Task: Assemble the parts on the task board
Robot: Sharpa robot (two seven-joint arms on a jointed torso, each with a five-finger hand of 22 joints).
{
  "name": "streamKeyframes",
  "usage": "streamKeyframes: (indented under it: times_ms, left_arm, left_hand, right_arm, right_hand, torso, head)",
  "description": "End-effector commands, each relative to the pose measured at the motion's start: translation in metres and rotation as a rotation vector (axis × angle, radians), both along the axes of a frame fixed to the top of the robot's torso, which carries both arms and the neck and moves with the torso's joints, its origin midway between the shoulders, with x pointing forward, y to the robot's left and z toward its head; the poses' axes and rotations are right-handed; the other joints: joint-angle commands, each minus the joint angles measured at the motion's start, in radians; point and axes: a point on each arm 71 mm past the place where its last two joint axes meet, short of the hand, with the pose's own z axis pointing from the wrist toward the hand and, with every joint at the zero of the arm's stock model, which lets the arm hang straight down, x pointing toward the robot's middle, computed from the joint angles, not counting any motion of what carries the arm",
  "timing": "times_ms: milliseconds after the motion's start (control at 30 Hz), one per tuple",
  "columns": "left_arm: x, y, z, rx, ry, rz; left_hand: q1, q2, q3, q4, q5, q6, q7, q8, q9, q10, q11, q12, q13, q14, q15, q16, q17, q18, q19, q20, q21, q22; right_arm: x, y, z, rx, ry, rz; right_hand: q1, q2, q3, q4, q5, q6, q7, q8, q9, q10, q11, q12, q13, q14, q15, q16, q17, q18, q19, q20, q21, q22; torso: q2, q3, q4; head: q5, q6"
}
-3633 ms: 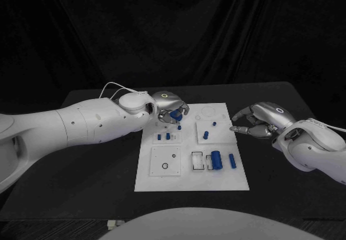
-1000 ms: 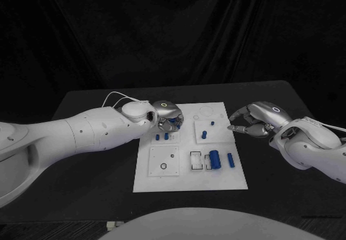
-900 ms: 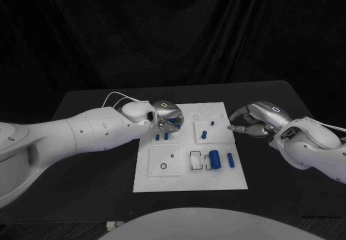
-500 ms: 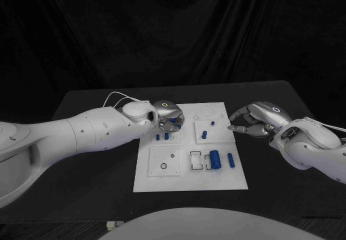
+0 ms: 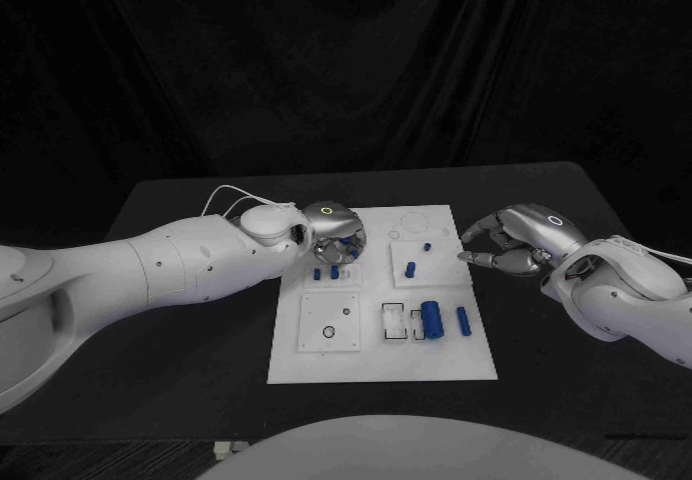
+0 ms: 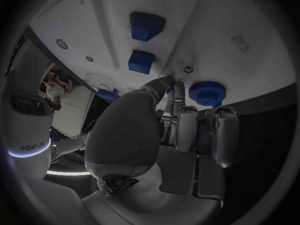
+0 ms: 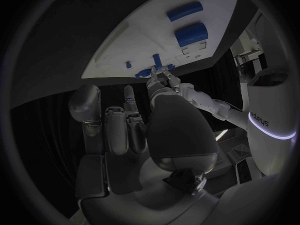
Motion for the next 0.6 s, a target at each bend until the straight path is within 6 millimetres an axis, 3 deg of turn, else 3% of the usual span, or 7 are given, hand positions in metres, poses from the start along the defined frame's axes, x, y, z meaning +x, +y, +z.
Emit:
streamKeyframes:
  times_ms: [33, 600]
  left_arm:
    - [-0.003, 0.002, 0.0, -0.015, -0.012, -0.014]
    - [-0.01, 0.034, 0.019, -0.026, -0.038, 0.039]
  left_hand:
    - [-0.004, 0.005, -0.002, -0.006, 0.002, 0.032, -0.014, -0.009, -0.002, 0.009, 0.002, -0.006, -0.006, -0.005, -0.001, -0.004, 0.0, -0.018, 0.024, -0.005, 0.001, 0.228]
    - [-0.019, 0.004, -0.007, -0.004, -0.013, 0.04, -0.014, -0.018, -0.009, 0.025, 0.003, -0.023, -0.025, -0.011, 0.001, -0.014, -0.016, -0.017, 0.018, -0.006, -0.006, 0.225]
  right_arm:
    - [-0.001, -0.001, -0.001, -0.002, 0.005, -0.01]
    - [-0.001, -0.003, -0.002, -0.012, 0.018, -0.019]
  right_hand:
    - [0.011, 0.003, -0.001, -0.006, 0.001, 0.007, 0.003, -0.004, -0.001, 0.108, 0.004, 0.003, 0.263, 0.07, 0.006, -0.005, 0.099, 0.007, -0.001, 0.004, -0.005, 0.118]
    - [0.011, 0.002, -0.001, -0.006, 0.0, 0.008, 0.003, -0.004, -0.001, 0.108, 0.005, 0.003, 0.263, 0.07, 0.006, -0.006, 0.099, 0.007, -0.001, 0.004, -0.008, 0.118]
  torso:
    - [-0.001, 0.0004, 0.0004]
    - [0.0, -0.0002, -0.0005]
  head:
    - [0.001, 0.0]
    - [0.008, 0.0]
